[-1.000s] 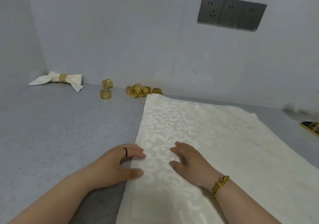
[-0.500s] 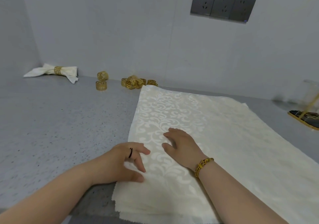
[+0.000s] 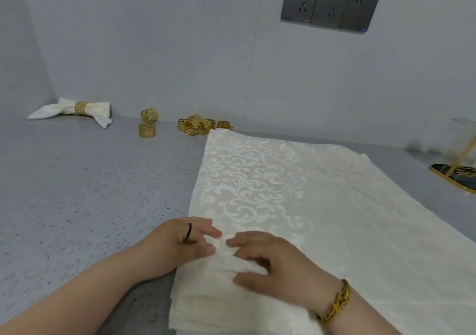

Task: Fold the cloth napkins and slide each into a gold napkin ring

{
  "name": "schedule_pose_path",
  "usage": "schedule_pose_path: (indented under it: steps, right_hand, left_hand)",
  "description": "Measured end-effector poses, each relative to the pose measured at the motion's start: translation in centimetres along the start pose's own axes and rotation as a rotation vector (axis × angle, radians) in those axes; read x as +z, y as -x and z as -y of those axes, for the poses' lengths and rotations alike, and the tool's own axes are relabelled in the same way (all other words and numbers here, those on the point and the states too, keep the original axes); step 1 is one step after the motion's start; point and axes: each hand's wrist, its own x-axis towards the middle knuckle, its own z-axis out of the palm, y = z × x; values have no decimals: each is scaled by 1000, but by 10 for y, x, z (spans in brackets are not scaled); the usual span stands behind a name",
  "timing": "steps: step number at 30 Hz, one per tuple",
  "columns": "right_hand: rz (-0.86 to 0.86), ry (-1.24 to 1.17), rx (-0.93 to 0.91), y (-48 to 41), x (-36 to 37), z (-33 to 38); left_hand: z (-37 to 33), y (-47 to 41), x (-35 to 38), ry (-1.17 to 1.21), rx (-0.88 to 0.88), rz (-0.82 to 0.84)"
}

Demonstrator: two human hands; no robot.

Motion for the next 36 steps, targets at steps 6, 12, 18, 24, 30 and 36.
schedule_pose_path:
  steps: [6,12,18,24,30,36]
  right_hand:
    - [-90,-334,141,-4,-1,-4]
    - [-203,-366,111,-4,5,-8]
    - [-183,-358,117,-1,4,-1]
    - [-151,182,69,33,-19,-11]
    - [-225,624,165,102,-64,-42]
    - [-360,815,424,138,-85,-60]
  left_hand:
    - [-6,1,1,12,3,2]
    - [-20,9,8,-210,-19,-22]
    - [-20,3,18,-186,61,-156]
    - [-15,12,9,-37,-23,-293]
    - [-16,32,-7,77,-47,-393]
    - [-7,43,-14,-10,-86,-361]
